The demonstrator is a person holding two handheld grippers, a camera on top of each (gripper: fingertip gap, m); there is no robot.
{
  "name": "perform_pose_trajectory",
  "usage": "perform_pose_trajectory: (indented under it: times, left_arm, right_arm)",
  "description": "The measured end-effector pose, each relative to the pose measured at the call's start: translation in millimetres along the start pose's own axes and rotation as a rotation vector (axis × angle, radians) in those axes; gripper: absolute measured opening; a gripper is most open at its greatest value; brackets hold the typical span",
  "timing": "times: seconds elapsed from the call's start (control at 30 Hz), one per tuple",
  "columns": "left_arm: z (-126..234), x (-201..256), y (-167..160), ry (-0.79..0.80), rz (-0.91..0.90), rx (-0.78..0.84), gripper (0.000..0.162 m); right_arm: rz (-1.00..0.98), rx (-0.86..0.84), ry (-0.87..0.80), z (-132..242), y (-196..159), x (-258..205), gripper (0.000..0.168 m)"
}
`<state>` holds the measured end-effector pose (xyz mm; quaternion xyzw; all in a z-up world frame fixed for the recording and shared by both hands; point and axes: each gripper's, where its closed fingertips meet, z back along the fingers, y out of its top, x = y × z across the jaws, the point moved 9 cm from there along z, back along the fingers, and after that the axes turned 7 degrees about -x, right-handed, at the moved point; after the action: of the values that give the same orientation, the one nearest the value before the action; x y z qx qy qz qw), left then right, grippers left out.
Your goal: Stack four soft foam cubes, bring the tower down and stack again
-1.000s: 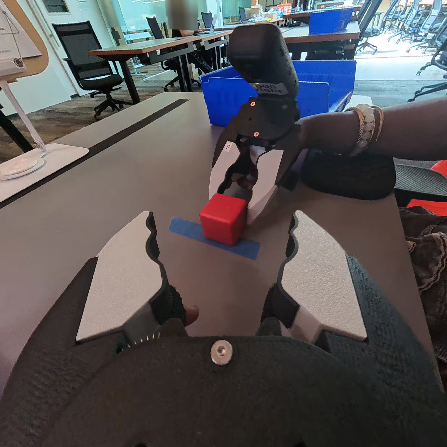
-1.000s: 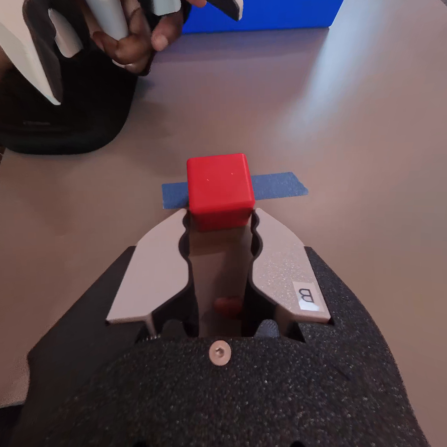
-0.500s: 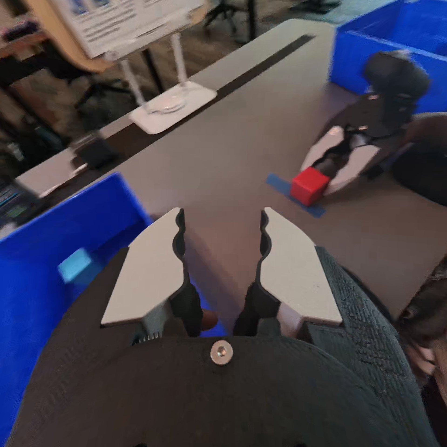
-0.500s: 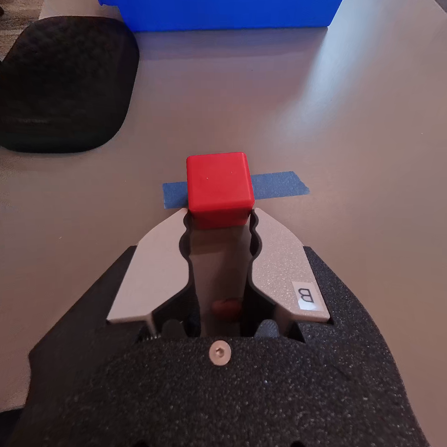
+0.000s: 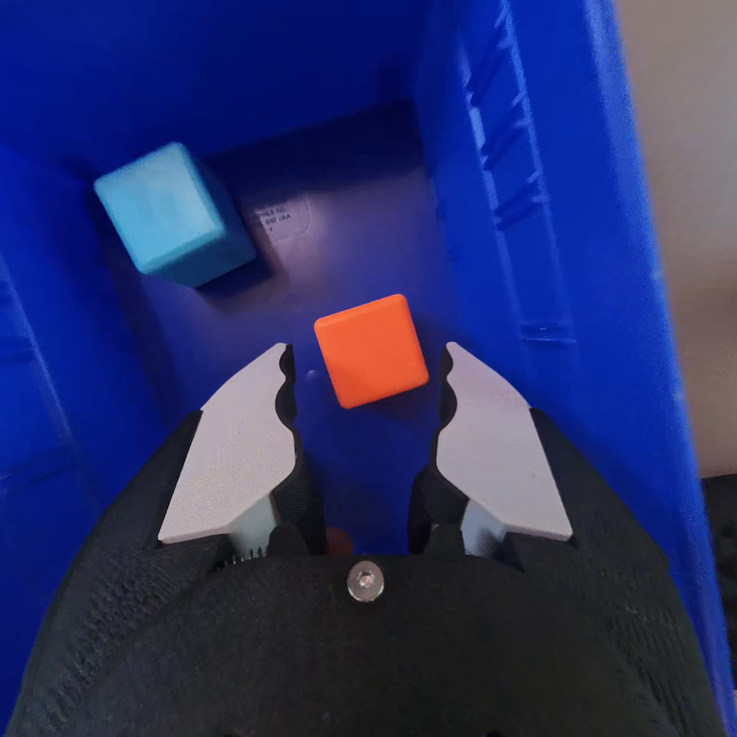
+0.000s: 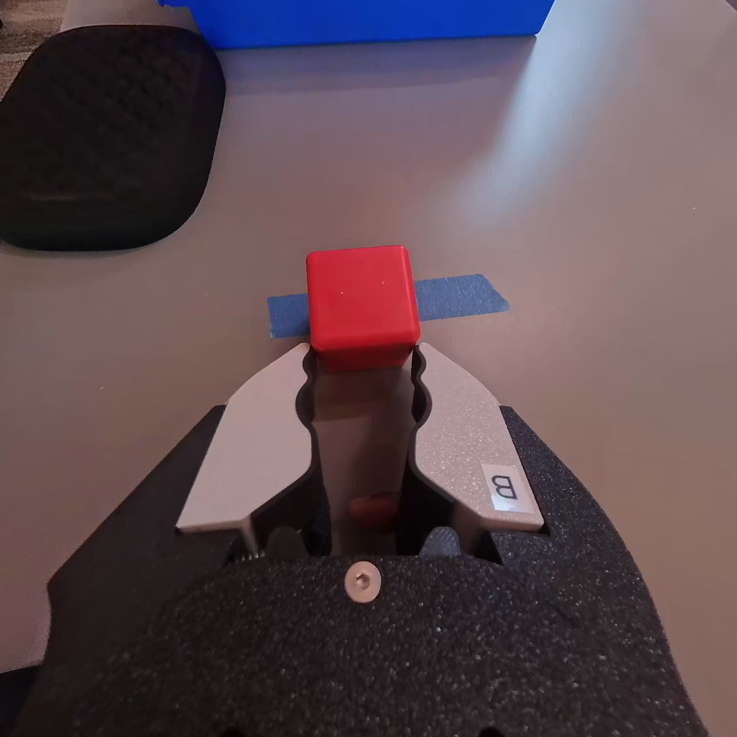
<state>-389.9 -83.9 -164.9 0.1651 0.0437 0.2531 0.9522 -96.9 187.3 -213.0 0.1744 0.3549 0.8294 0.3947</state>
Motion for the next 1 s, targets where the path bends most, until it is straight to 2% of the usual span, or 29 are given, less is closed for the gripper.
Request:
perform_pose_trajectory:
  times: [0.03,0.07,0.13,0.27,0.37,0.43,0.53,0.6,0.67,0.77,0.87,1.0]
  left_arm:
    - [-7,0,-1,0.001,-0.012,-0.032,0.067]
    - [-12,-1,-2,-0.017,-0.034,-0.046,0.055]
    - [-11,-5,0,0.015,-0.049,0.005,0.052]
    - [31,10,12,0.021,-0.195,0.191,0.052]
    - [76,51,30,-0.011,-0.447,0.297,0.051]
    - [98,90,39,-0.08,-0.664,0.281,0.051]
    - [124,140,51,-0.04,-0.902,0.26,0.05]
    - [131,171,59,-0.102,-1.036,0.271,0.05]
    - [123,202,66,-0.203,-1.122,0.239,0.05]
    - [92,236,69,-0.293,-1.221,0.14,0.05]
    - [60,254,71,-0.349,-1.274,0.054,0.051]
    - [31,268,71,-0.392,-1.282,0.017,0.051]
  right_arm:
    - [0.0,0.0,0.0,0,0,0,0.046]
    - [0.0,0.0,0.0,0,0,0,0.046]
    - [0.001,0.0,-0.002,0,0,0,0.046]
    - [0.002,0.0,-0.002,0,0,0,0.046]
    - [0.005,-0.001,-0.004,-1,0,0,0.046]
    - [0.014,-0.001,-0.005,-1,1,0,0.046]
    - [0.034,-0.001,-0.013,-2,2,-1,0.046]
    - [0.044,0.0,-0.018,-3,2,-2,0.046]
    - [0.05,0.0,-0.025,-3,2,-2,0.046]
    - [0.057,0.002,-0.032,-3,2,-3,0.046]
    - [0.063,0.002,-0.029,-3,2,-4,0.046]
    - [0.058,0.001,-0.028,-3,2,-4,0.045]
